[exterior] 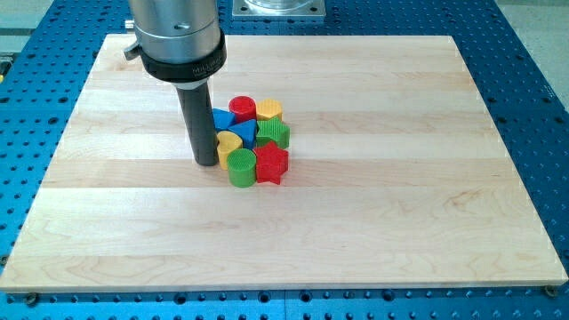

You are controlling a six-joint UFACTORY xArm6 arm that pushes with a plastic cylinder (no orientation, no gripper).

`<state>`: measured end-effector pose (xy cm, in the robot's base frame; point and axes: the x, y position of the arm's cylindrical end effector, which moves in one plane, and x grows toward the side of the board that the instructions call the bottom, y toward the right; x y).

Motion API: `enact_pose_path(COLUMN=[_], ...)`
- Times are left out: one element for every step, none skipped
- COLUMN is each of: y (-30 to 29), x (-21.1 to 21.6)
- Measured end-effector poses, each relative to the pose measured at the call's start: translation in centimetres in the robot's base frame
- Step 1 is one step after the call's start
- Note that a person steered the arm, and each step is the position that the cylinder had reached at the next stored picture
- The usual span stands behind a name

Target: Place the green circle at the bottom center of the board

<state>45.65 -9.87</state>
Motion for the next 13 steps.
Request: enact_pose_path(y=[0.0, 0.0, -0.7, -2.8, -3.0, -0.5, 3.4, 4.9, 9.4, 11.3, 10.1, 7.7, 5.1], x=[0.0, 0.0, -0.8, -0.9, 1.4, 4.2, 5.1, 5.6, 5.4, 1.4, 0.4, -1.7, 2.9])
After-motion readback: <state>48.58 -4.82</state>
